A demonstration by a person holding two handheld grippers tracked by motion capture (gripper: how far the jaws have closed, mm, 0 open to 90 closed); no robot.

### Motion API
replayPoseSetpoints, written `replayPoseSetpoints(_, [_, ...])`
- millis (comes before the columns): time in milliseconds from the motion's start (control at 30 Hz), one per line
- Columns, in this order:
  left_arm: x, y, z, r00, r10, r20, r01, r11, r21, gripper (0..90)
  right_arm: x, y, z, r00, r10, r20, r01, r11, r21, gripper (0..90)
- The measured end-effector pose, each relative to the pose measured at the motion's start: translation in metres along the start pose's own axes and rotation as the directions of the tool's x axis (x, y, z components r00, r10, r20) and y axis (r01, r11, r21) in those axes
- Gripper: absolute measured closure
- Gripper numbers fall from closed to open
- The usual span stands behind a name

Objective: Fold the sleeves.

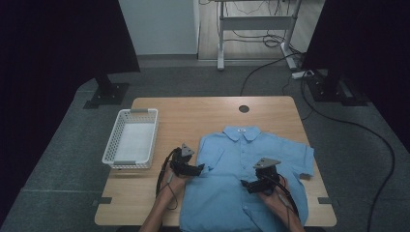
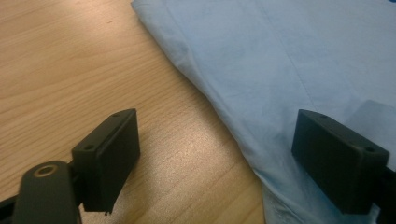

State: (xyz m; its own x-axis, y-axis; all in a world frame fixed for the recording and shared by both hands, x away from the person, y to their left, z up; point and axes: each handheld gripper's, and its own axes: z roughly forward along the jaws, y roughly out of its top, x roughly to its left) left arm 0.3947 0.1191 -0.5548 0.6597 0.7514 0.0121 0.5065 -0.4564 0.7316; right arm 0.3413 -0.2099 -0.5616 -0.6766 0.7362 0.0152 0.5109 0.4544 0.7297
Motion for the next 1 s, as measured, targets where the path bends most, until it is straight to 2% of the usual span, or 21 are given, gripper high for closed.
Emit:
replayPoseSetpoints(367, [-0.001,-0.007,-0.008,0.9996,-0.021,-0.019,0.021,0.9998,-0.002,15.8,-0.001,0.004,0.002,0.9999,-0.007,-0.015,0.007,1.000,0.013,1.7])
replayPoseSetpoints(567, [0.002,-0.013,-0.015,0.9994,-0.027,-0.024,0.027,0.9996,-0.003,16.6,-0.002,0.008,-0.003,0.9994,-0.024,-0.023,0.024,1.000,-0.004,1.9])
replayPoseSetpoints(700, [0.004,-0.018,-0.019,0.9992,-0.030,-0.025,0.030,0.9996,-0.003,16.9,-0.009,0.010,-0.011,0.9996,-0.026,-0.013,0.026,1.000,-0.018,1.9])
replayPoseSetpoints(1000, [0.009,-0.031,-0.033,0.9983,-0.044,-0.039,0.044,0.9990,-0.002,17.0,-0.034,0.011,-0.030,0.9993,0.016,0.034,-0.015,0.999,-0.042,2.5])
